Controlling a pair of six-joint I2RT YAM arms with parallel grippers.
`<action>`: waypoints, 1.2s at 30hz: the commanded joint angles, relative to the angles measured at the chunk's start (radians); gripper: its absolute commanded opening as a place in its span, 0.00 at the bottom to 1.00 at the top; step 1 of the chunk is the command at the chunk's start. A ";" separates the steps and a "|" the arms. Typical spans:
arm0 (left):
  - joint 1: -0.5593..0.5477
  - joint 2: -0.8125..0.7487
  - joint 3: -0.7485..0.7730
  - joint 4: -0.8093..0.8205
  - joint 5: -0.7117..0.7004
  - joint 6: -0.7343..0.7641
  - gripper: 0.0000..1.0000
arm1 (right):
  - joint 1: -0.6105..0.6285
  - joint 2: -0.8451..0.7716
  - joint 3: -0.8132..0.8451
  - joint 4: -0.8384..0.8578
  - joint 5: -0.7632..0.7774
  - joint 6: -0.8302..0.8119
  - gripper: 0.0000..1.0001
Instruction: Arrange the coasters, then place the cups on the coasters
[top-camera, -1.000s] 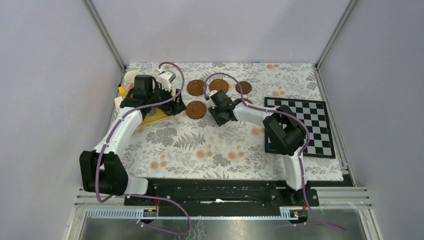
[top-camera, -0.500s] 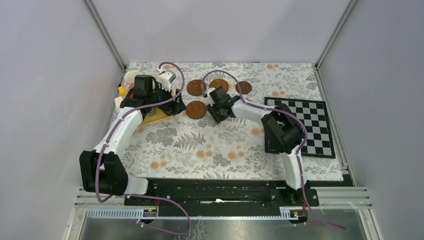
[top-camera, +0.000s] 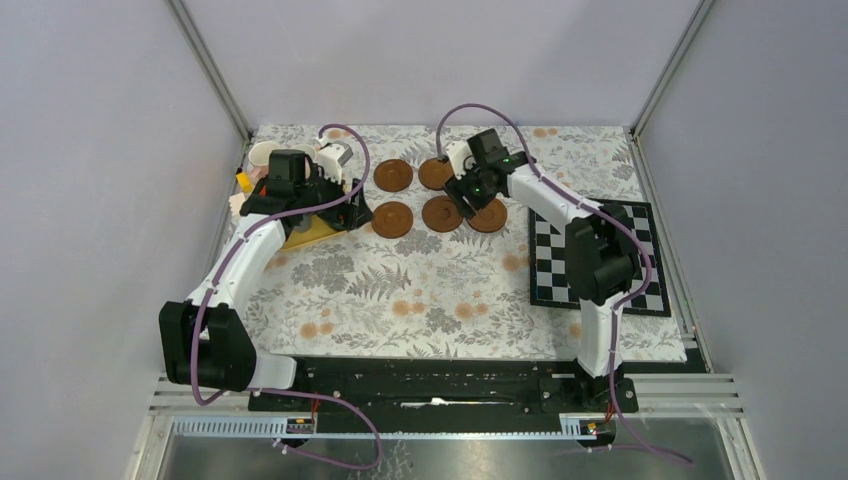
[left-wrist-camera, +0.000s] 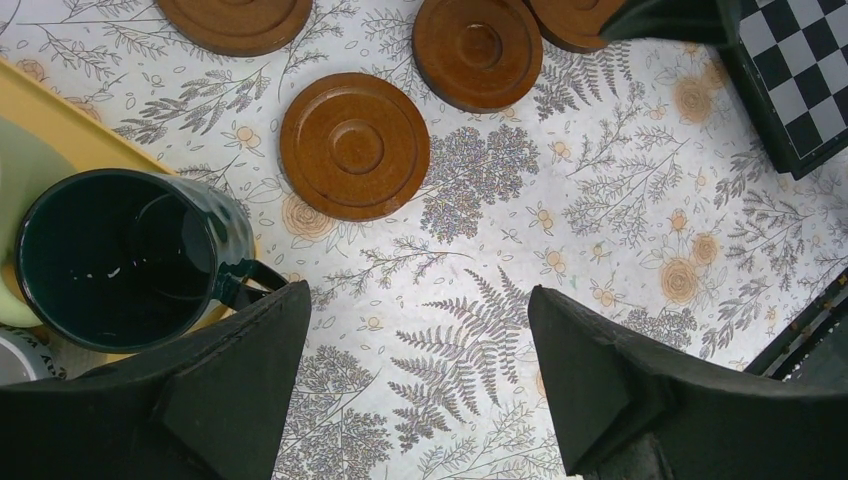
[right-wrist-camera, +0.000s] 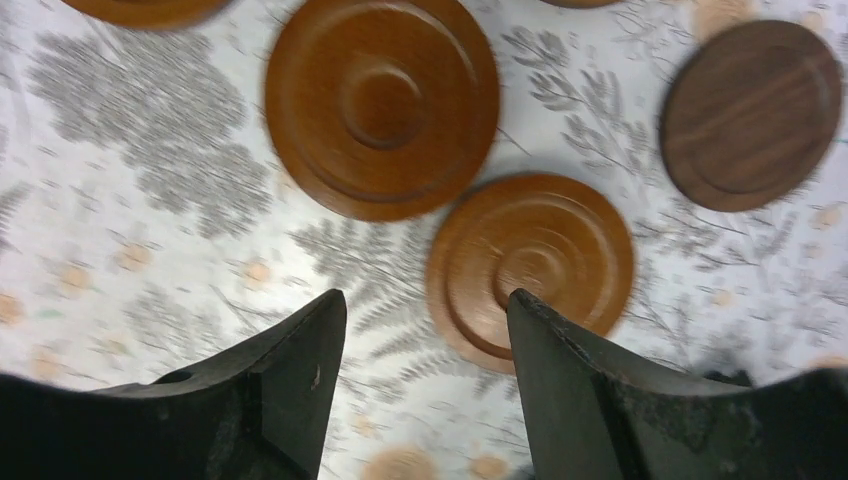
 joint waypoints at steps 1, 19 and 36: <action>0.005 0.008 0.008 0.019 0.048 0.001 0.87 | -0.025 -0.030 0.038 -0.105 -0.024 -0.242 0.67; 0.005 0.020 0.004 0.019 0.057 0.001 0.87 | -0.026 0.080 0.167 -0.171 -0.050 -0.425 0.71; 0.005 0.026 0.006 0.003 0.071 0.007 0.87 | -0.027 0.254 0.368 -0.303 -0.082 -0.588 0.87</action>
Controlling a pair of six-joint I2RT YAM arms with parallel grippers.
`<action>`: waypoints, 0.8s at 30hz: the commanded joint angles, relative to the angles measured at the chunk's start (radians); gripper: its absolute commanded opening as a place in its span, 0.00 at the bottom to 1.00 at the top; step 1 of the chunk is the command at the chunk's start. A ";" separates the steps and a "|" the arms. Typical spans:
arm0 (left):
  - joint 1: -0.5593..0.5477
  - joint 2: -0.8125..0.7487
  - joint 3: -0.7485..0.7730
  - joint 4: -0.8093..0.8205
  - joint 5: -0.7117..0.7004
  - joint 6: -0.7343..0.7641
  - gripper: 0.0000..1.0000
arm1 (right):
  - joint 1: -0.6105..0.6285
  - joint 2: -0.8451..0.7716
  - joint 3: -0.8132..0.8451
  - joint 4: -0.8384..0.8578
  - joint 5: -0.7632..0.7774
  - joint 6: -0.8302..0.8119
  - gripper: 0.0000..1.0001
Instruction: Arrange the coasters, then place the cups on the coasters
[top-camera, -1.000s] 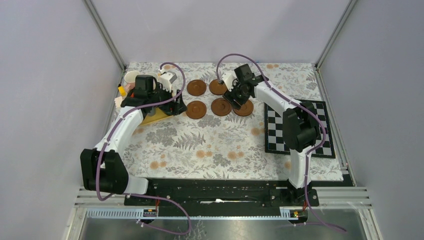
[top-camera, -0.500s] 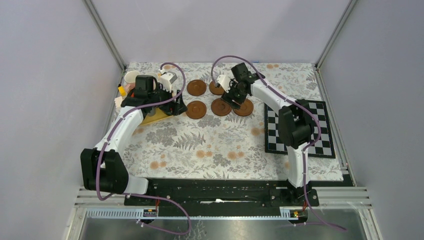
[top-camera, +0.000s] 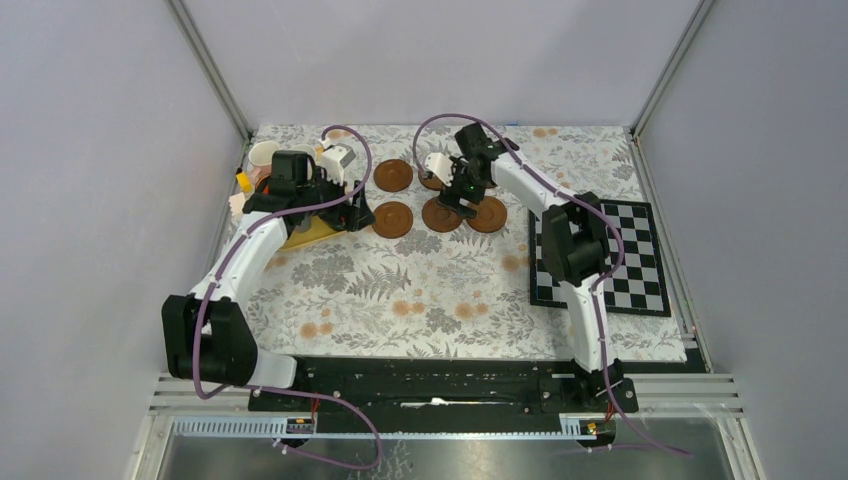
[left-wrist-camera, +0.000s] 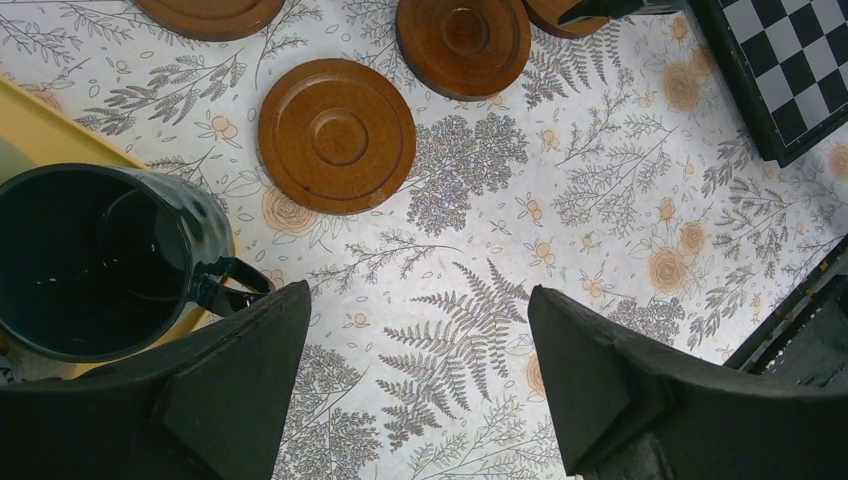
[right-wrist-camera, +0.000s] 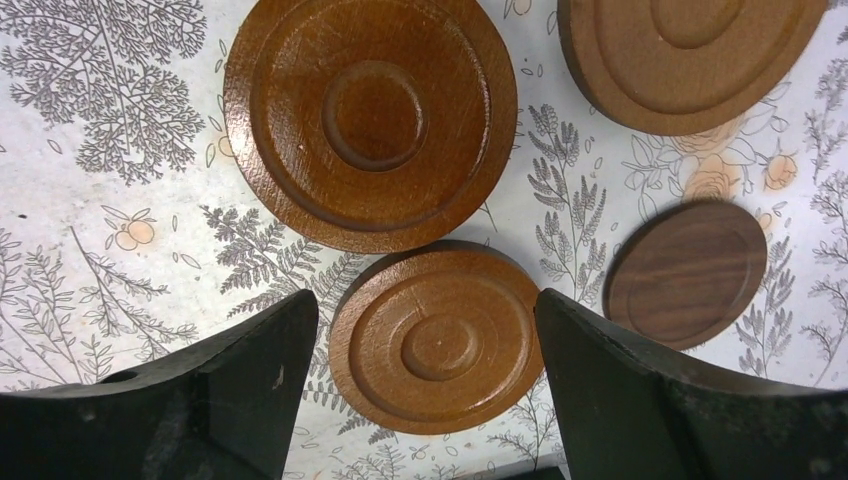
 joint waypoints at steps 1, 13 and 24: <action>0.005 0.000 0.007 0.008 0.037 0.010 0.87 | 0.005 0.038 0.071 -0.070 -0.031 -0.055 0.87; 0.005 0.008 0.012 -0.005 0.045 0.015 0.87 | 0.005 0.132 0.181 -0.172 -0.038 -0.106 0.89; 0.005 0.007 0.016 -0.011 0.045 0.016 0.87 | 0.006 0.178 0.223 -0.202 -0.034 -0.138 0.91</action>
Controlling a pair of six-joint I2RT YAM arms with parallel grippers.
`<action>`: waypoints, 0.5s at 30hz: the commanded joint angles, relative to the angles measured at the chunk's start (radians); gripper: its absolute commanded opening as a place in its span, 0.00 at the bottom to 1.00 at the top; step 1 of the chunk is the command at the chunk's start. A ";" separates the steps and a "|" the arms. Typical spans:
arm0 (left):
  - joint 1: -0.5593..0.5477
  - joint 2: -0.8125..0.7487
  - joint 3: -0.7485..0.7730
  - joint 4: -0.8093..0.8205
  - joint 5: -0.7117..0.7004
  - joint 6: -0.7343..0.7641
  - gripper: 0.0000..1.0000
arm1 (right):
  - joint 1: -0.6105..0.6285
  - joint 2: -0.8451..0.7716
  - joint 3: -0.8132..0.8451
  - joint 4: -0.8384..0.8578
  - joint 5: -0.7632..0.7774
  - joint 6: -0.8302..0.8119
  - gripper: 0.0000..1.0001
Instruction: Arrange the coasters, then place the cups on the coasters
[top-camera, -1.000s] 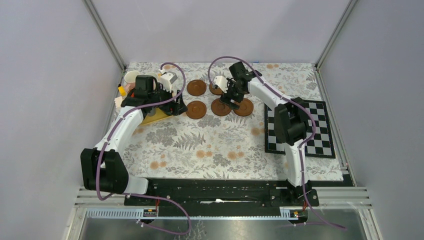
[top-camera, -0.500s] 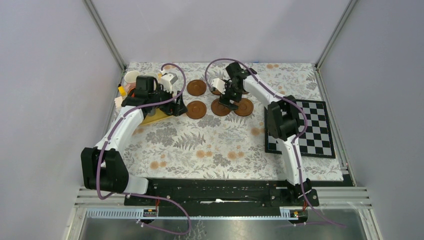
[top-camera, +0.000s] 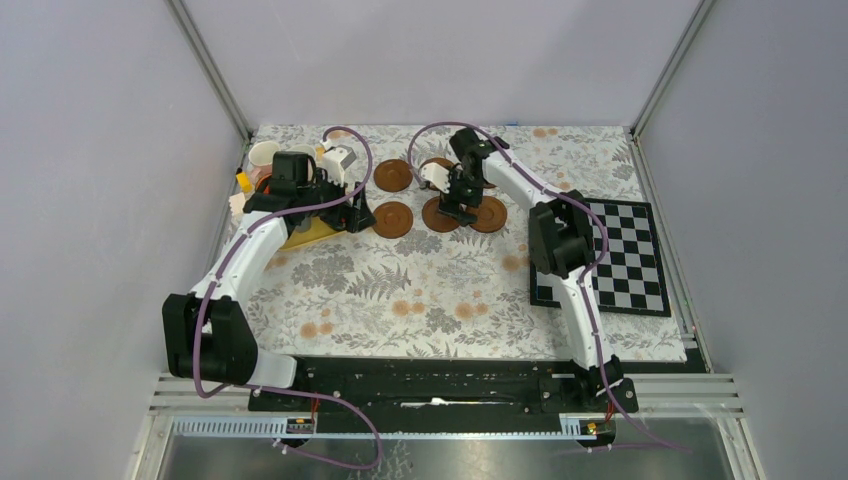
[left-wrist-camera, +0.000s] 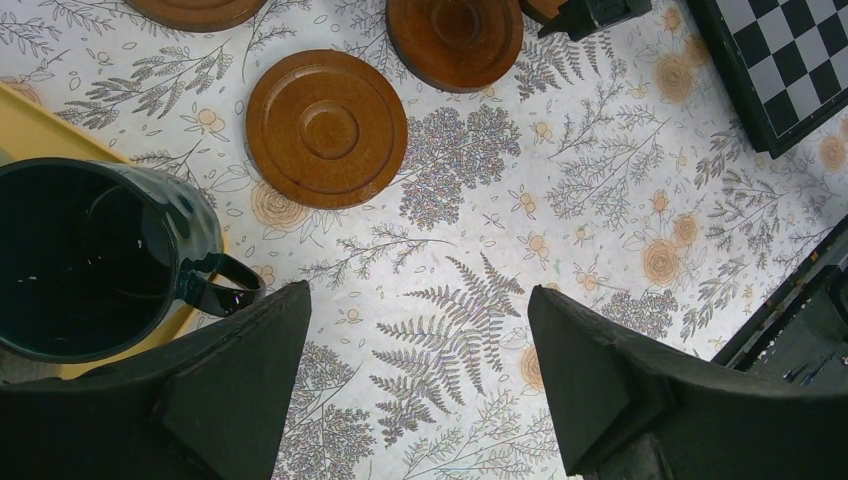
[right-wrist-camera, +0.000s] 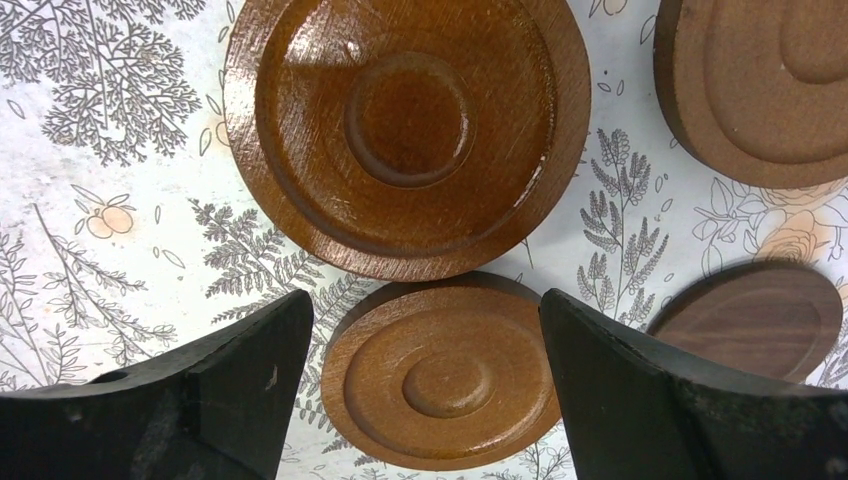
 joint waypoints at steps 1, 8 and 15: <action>0.005 0.001 0.017 0.005 0.031 0.011 0.87 | 0.005 0.025 0.051 -0.037 -0.011 -0.032 0.91; 0.005 0.001 0.018 0.003 0.031 0.008 0.87 | 0.005 0.038 0.051 -0.044 0.004 -0.045 0.91; 0.005 0.002 0.019 0.003 0.029 0.005 0.87 | 0.005 0.033 0.005 -0.012 0.042 -0.061 0.87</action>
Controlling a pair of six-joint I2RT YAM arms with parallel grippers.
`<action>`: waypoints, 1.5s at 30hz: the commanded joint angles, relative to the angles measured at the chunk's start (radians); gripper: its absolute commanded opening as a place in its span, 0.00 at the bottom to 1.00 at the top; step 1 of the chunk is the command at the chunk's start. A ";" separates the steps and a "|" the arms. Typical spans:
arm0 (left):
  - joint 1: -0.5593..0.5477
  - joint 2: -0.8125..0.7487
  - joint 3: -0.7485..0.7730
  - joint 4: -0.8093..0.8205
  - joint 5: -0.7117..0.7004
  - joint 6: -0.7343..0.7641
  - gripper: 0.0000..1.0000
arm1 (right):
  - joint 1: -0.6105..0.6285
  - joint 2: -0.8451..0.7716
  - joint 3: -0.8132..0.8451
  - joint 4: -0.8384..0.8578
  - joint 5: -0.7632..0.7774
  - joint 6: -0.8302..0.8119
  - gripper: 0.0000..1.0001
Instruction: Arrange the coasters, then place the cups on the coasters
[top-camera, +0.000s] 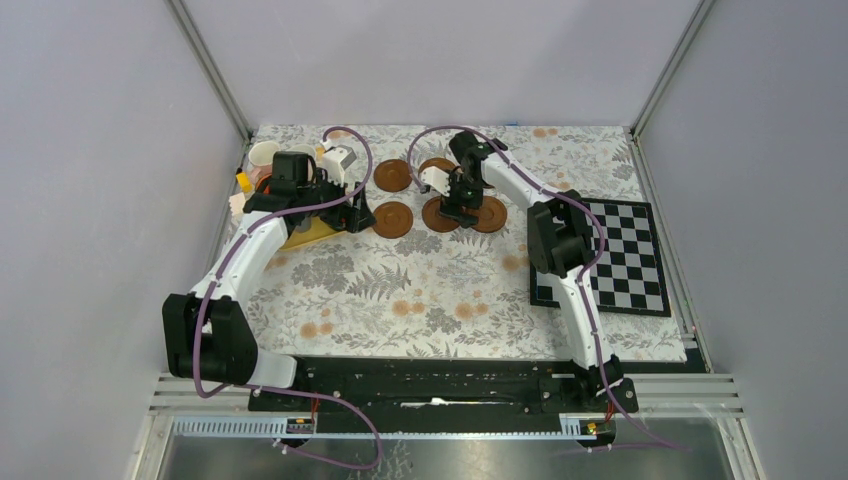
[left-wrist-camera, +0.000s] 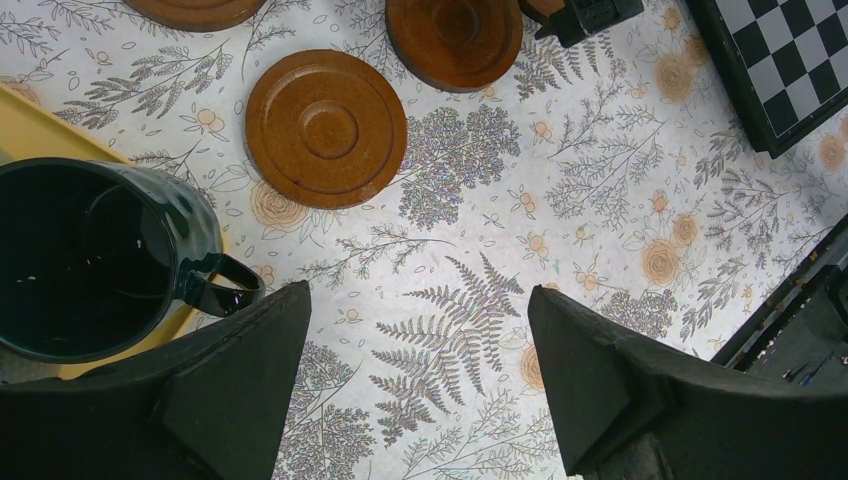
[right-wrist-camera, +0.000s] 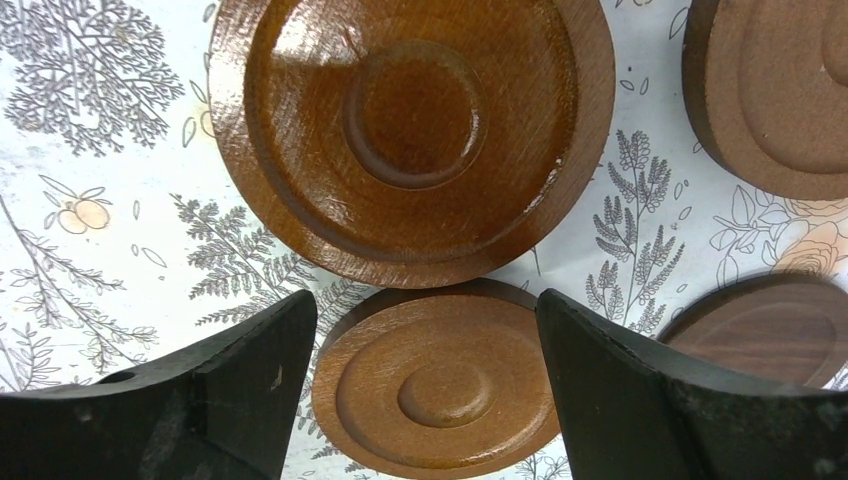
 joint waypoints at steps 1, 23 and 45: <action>0.005 0.002 0.020 0.004 0.027 0.004 0.87 | 0.005 -0.001 -0.018 0.011 0.039 -0.030 0.87; 0.005 0.015 0.027 0.004 0.036 -0.002 0.86 | 0.007 -0.075 -0.194 0.125 0.066 -0.054 0.77; 0.005 0.014 0.015 0.003 0.024 0.010 0.86 | 0.056 -0.039 -0.131 0.087 0.045 -0.054 0.75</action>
